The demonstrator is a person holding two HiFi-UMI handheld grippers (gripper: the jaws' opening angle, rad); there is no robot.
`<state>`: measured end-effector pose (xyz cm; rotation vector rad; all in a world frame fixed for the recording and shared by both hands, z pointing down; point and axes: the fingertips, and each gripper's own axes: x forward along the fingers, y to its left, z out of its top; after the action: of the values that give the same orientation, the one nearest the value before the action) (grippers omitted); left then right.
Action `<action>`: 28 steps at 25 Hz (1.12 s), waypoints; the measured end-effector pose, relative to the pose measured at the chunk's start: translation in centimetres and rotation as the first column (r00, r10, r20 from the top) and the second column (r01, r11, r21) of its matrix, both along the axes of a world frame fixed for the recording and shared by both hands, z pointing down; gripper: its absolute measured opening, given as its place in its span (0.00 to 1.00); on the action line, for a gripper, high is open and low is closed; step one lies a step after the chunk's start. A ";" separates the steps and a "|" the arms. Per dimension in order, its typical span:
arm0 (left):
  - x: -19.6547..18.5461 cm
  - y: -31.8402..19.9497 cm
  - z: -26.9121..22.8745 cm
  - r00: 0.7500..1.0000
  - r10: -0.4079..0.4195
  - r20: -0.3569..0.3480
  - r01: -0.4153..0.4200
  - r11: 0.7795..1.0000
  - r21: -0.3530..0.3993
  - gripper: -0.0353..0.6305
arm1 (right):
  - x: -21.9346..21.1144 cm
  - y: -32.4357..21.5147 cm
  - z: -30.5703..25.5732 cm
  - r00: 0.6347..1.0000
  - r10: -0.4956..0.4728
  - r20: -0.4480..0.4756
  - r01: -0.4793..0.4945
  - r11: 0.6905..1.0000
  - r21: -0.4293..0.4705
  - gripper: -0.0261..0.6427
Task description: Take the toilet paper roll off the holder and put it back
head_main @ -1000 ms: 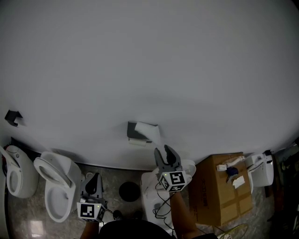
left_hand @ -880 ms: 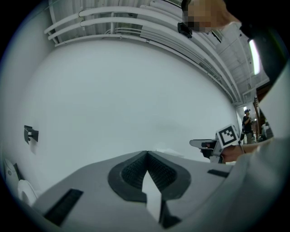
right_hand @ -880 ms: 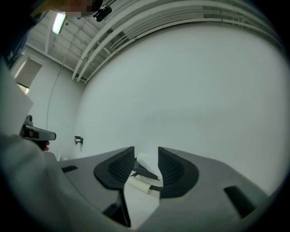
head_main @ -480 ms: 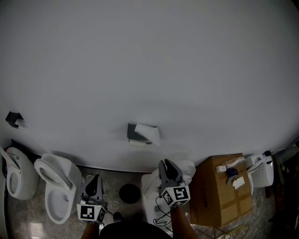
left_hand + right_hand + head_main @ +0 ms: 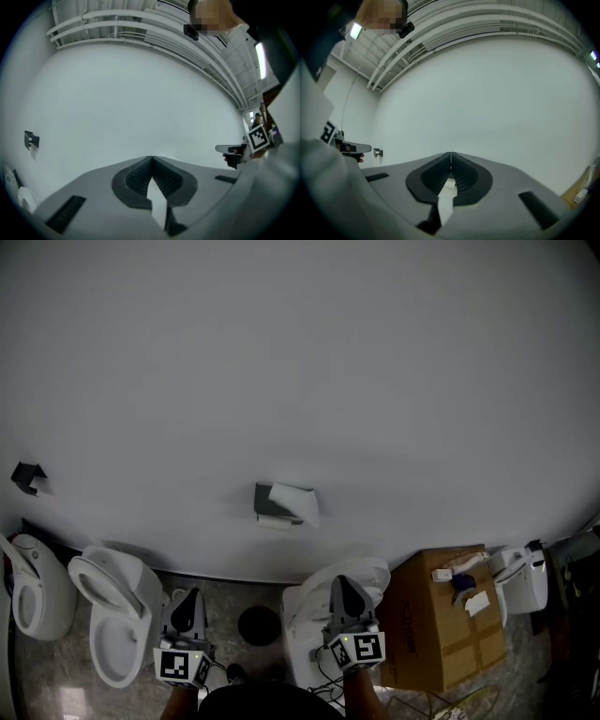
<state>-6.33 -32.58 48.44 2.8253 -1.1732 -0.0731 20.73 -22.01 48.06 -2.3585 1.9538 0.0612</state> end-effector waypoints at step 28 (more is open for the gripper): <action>-0.7 1.0 -0.5 1.000 0.008 0.004 -0.008 1.000 0.010 0.06 | -2.4 1.8 -1.1 0.996 0.020 -0.088 -0.017 0.999 0.038 0.04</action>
<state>-7.06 -31.61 47.97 2.8401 -1.1653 -0.0732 18.28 -20.23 46.98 -2.3893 1.9511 0.2043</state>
